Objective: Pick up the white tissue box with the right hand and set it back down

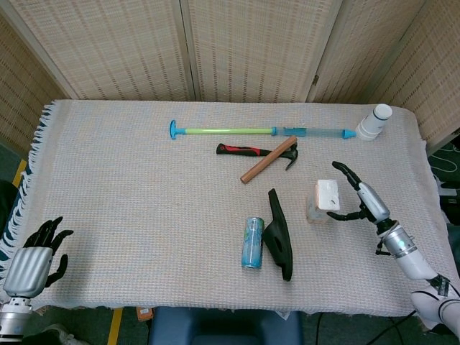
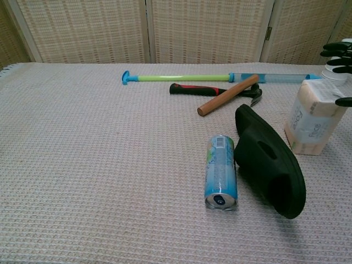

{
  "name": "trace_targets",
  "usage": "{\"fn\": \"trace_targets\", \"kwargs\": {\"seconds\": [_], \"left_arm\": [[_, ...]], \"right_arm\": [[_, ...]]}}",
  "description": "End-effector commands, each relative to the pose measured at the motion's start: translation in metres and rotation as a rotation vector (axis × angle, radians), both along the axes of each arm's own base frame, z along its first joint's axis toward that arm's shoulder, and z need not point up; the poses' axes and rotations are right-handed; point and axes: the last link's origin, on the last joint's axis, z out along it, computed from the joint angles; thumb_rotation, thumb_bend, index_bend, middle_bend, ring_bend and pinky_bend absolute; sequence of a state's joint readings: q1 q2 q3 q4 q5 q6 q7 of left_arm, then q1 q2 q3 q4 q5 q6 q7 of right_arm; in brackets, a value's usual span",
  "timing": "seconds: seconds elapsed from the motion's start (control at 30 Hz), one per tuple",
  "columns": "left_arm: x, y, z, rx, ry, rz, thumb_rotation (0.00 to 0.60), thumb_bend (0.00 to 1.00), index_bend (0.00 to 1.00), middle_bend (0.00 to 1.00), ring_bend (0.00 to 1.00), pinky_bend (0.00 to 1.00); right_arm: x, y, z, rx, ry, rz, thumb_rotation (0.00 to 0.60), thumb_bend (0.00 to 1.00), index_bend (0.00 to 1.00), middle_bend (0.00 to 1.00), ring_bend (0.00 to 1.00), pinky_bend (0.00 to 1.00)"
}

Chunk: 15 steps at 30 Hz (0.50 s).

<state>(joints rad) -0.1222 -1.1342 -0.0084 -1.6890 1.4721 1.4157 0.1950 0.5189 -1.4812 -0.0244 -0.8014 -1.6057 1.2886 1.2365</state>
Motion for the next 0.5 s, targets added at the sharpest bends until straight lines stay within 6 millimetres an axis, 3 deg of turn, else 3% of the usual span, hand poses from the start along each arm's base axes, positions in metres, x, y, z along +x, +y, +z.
{"fn": "trace_targets", "kwargs": {"seconds": [0.03, 0.3, 0.5], "left_arm": [[0.001, -0.001, 0.001, 0.004, -0.002, -0.004, 0.6, 0.53, 0.23, 0.0, 0.0, 0.18], [0.002, -0.002, 0.004, 0.016, -0.007, -0.011, 0.6, 0.53, 0.23, 0.0, 0.0, 0.18], [0.003, -0.002, 0.005, 0.016, -0.009, -0.014, 0.6, 0.53, 0.23, 0.0, 0.0, 0.18]], "right_arm": [[0.046, 0.004, 0.036, -0.063, 0.271, 0.005, 0.6, 0.11, 0.0, 0.0, 0.0, 0.0], [0.089, 0.011, 0.054, -0.019, 0.527, -0.064, 0.6, 0.11, 0.0, 0.0, 0.0, 0.0], [0.095, 0.011, 0.062, 0.008, 0.619, -0.112, 0.6, 0.11, 0.0, 0.0, 0.0, 0.0]]}}
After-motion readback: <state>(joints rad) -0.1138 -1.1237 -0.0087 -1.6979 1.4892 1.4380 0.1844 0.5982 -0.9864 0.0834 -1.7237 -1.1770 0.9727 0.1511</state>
